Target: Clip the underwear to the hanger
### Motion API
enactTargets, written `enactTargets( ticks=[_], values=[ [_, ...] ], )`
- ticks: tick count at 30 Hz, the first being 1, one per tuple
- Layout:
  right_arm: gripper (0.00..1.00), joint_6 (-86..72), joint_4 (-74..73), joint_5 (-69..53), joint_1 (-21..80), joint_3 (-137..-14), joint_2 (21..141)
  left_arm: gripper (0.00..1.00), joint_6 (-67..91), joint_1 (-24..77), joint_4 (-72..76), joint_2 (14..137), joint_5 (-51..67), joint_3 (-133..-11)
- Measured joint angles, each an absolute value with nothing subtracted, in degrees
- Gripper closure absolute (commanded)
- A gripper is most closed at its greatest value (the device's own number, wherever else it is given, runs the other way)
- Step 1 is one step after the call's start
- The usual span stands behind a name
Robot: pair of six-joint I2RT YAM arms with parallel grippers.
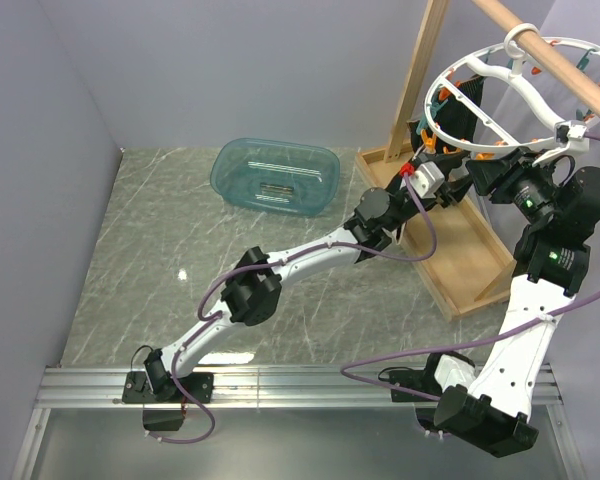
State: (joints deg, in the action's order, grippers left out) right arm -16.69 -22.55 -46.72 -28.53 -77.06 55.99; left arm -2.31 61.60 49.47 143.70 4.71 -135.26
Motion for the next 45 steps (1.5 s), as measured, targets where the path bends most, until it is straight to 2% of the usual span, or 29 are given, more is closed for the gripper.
enactTargets(
  ticks=[2, 5, 13, 15, 17, 21, 23, 24, 27, 31, 45],
  values=[
    [0.56, -16.97, -22.52, -47.03, -28.53, -77.06, 55.99, 0.51, -2.31, 61.6, 49.47, 144.09, 4.71, -135.37],
    [0.56, -17.37, -22.26, -47.53, -28.53, -77.06, 56.01, 0.61, -2.2, 61.6, 49.41, 144.57, 4.6, -135.37],
    [0.53, -16.34, -23.2, -46.94, -28.53, -77.38, 56.03, 0.92, -1.89, 61.58, 49.78, 145.03, 4.19, -135.52],
    [0.5, -15.07, -24.95, -45.5, -28.53, -78.48, 56.21, 0.95, -1.91, 61.52, 49.89, 145.03, 4.1, -135.41],
    [0.41, -14.11, -26.59, -44.1, -28.56, -79.85, 56.4, 0.97, -1.85, 61.45, 50.0, 145.03, 4.01, -135.22],
    [0.37, -12.25, -28.64, -41.1, -28.71, -82.46, 56.38, 0.99, -1.69, 61.32, 50.35, 145.03, 4.01, -134.32],
    [0.38, -11.84, -28.8, -40.07, -28.8, -82.63, 56.1, 0.93, -1.65, 61.3, 50.3, 145.03, 4.03, -133.88],
    [0.39, -11.62, -28.93, -39.9, -28.86, -82.63, 56.03, 0.83, -1.58, 61.32, 50.3, 145.03, 4.05, -133.64],
    [0.41, -11.22, -28.97, -39.62, -28.91, -82.63, 56.16, 0.66, -1.19, 61.32, 50.33, 145.03, 4.19, -133.49],
    [0.41, -11.29, -28.93, -39.62, -28.91, -82.59, 56.77, 0.58, -0.86, 61.32, 50.33, 145.03, 4.38, -133.49],
    [0.47, -14.09, -26.46, -41.82, -28.91, -81.73, 58.63, 0.44, -1.08, 61.52, 50.3, 145.12, 5.15, -134.85]
  ],
)
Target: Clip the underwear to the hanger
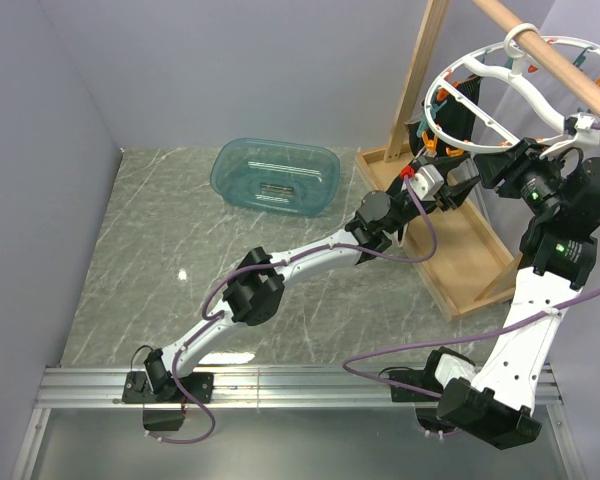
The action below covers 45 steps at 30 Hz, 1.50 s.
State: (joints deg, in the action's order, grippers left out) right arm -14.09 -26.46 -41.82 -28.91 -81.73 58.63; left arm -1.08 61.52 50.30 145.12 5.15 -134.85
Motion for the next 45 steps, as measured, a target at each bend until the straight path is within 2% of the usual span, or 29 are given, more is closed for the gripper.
enactTargets(
  ticks=[10, 19, 33, 35, 45],
  values=[
    [0.5, -15.84, -25.98, -44.25, -28.91, -80.97, 58.74, 0.44, -1.34, 61.98, 50.37, 145.21, 5.17, -136.0],
    [0.5, -16.73, -25.71, -46.0, -28.91, -80.23, 58.74, 0.47, -1.32, 61.98, 50.35, 147.17, 5.34, -139.52],
    [0.51, -18.15, -25.71, -49.06, -28.93, -80.36, 59.07, 0.69, -1.78, 61.98, 50.59, 148.14, 5.26, -140.92],
    [0.51, -18.09, -25.93, -49.06, -28.93, -80.6, 59.07, 0.75, -1.87, 61.98, 50.74, 148.14, 5.13, -140.92],
    [0.5, -10.92, -34.63, -38.3, -29.67, -91.92, 60.03, 0.83, -1.32, 61.98, 52.99, 148.07, 5.23, -140.44]
  ],
)
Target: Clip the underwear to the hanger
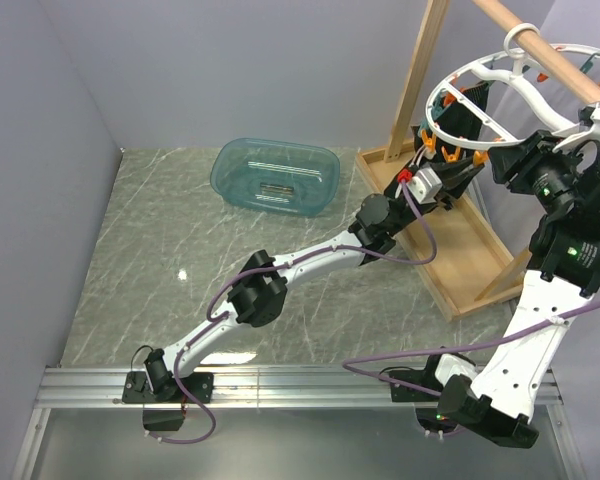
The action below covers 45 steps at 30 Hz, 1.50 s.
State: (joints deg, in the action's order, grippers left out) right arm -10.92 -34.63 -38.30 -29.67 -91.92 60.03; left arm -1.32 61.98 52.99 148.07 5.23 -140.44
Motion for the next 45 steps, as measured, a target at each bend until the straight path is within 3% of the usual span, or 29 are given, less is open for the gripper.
enactTargets(
  ticks=[13, 32, 36, 40, 43, 45],
  values=[
    [0.37, -10.81, -31.31, -43.88, -29.87, -85.89, 60.25, 0.85, -0.71, 61.58, 54.02, 147.76, 5.54, -136.73],
    [0.36, -9.04, -23.64, -47.9, -28.53, -79.42, 59.22, 0.85, 2.66, 61.32, 55.09, 146.91, 7.75, -135.22],
    [0.41, -8.84, -22.96, -47.46, -27.29, -79.35, 59.33, 0.85, 2.66, 61.19, 55.55, 146.8, 7.81, -135.04],
    [0.55, -9.06, -21.67, -47.0, -27.16, -79.09, 59.33, 0.85, 2.66, 61.01, 56.31, 146.08, 8.01, -134.02],
    [0.62, -9.04, -20.86, -46.68, -27.14, -79.05, 59.33, 0.8, 2.7, 60.9, 56.55, 145.88, 8.19, -133.93],
    [0.66, -8.91, -20.58, -46.63, -27.11, -79.05, 59.33, 0.71, 2.72, 60.88, 56.62, 145.84, 8.25, -133.91]
  ],
)
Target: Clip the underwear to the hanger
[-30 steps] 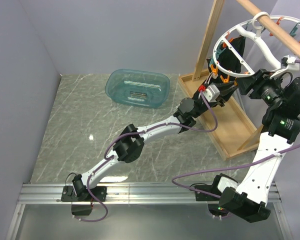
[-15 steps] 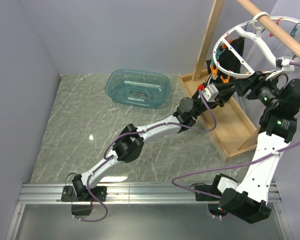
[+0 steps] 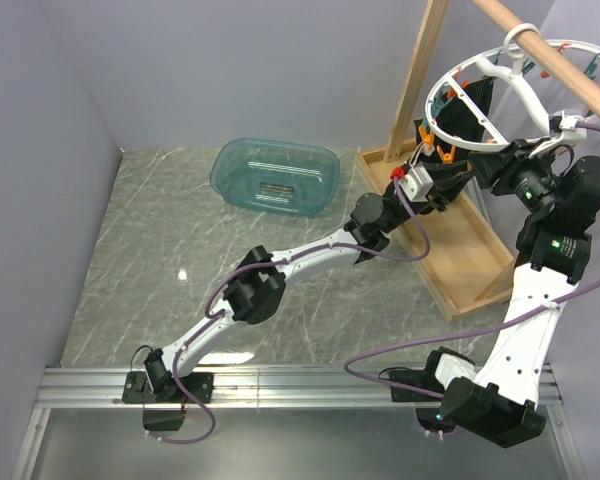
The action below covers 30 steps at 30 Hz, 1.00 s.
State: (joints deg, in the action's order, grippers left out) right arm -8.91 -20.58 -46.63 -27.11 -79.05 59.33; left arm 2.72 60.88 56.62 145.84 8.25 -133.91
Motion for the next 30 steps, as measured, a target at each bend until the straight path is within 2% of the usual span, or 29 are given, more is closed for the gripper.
enactTargets(
  ticks=[1, 4, 7, 10, 15, 21, 27, 28, 30],
  values=[
    [0.7, -8.88, -20.58, -46.59, -27.09, -79.05, 59.33, 0.66, 2.74, 60.86, 56.66, 145.8, 8.47, -133.8],
    [0.76, -8.84, -20.51, -46.65, -26.87, -79.05, 59.33, 0.53, 2.74, 60.97, 56.51, 145.64, 9.54, -133.03],
    [0.84, -8.86, -20.38, -46.72, -26.76, -79.05, 59.33, 0.44, 2.79, 61.19, 56.34, 145.21, 10.33, -131.28],
    [0.91, -8.88, -20.25, -46.83, -26.74, -79.05, 59.33, 0.41, 2.76, 61.39, 56.18, 144.62, 10.74, -129.19],
    [0.99, -8.88, -20.16, -47.22, -26.74, -79.05, 59.35, 0.43, 2.59, 61.43, 55.46, 143.37, 10.72, -127.57],
    [1.0, -8.86, -20.14, -47.99, -26.74, -79.05, 59.37, 0.5, 2.37, 61.32, 54.19, 142.98, 10.46, -130.1],
    [1.0, -8.64, -20.05, -49.17, -26.74, -79.05, 59.37, 0.63, 2.42, 60.97, 53.78, 142.98, 9.63, -132.57],
    [1.0, -8.56, -20.08, -49.19, -26.74, -79.05, 59.37, 0.68, 2.37, 60.93, 53.74, 142.98, 9.45, -132.57],
    [0.95, -8.38, -20.1, -49.19, -26.76, -79.02, 59.37, 0.72, 2.37, 60.88, 53.6, 142.98, 9.06, -132.6]
  ],
)
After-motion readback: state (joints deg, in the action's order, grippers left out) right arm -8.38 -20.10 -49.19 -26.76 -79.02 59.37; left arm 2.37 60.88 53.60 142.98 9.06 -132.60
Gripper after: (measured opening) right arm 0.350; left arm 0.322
